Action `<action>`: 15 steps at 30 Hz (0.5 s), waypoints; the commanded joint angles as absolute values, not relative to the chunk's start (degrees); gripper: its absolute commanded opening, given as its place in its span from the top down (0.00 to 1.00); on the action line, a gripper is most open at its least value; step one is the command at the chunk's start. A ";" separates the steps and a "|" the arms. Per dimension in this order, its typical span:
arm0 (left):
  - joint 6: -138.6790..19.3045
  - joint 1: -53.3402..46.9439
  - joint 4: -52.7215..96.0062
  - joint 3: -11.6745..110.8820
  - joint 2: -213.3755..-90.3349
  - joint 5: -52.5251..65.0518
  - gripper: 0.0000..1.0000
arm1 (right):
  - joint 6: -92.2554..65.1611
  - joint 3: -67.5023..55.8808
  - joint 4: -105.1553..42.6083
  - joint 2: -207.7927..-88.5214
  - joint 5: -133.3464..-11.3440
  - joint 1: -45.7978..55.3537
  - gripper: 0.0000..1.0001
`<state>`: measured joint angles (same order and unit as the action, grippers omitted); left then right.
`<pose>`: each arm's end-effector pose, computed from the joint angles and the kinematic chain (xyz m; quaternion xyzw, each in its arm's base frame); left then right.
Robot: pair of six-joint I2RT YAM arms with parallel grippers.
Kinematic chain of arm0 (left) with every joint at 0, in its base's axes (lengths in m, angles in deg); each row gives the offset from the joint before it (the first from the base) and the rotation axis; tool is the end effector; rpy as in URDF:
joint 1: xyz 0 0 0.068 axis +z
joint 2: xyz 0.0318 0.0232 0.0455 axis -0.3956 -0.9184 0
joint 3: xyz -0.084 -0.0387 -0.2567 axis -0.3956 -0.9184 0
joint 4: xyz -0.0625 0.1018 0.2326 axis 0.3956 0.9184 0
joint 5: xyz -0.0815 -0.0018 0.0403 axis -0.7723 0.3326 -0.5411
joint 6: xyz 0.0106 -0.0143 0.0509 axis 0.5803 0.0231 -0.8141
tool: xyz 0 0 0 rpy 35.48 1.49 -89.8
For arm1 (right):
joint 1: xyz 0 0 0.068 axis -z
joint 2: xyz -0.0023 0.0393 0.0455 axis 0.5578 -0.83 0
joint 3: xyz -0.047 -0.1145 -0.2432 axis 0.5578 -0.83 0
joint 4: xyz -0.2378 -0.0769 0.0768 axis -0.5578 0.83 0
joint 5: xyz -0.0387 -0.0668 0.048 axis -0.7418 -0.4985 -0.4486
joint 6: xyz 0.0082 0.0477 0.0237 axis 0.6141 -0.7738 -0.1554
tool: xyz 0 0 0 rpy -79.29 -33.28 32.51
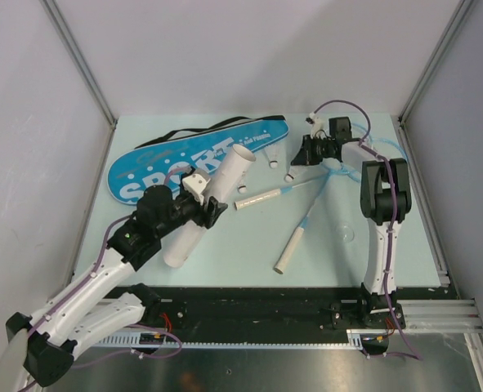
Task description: Pack up the badminton gear
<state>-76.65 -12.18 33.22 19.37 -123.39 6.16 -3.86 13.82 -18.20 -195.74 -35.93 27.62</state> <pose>0.1556 -0.1173 0.3176 0.3172 0.7233 -0.2143 0.5748 0.4847 0.0783 0.1619 -0.2057 0.8490 0.3590 0.3288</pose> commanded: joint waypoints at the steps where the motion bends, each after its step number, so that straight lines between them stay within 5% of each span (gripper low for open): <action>1: -76.63 -11.94 29.72 20.15 -123.73 5.29 0.60 | -8.38 15.50 -18.95 -192.42 -32.26 28.89 1.00; 9: -76.98 -12.03 31.21 21.29 -128.12 6.18 0.60 | -25.55 -5.93 -29.07 -159.22 -45.78 22.85 1.00; 15: -76.98 -12.03 31.22 21.38 -129.18 4.51 0.59 | -29.66 -6.83 -31.32 -143.99 -45.03 18.08 1.00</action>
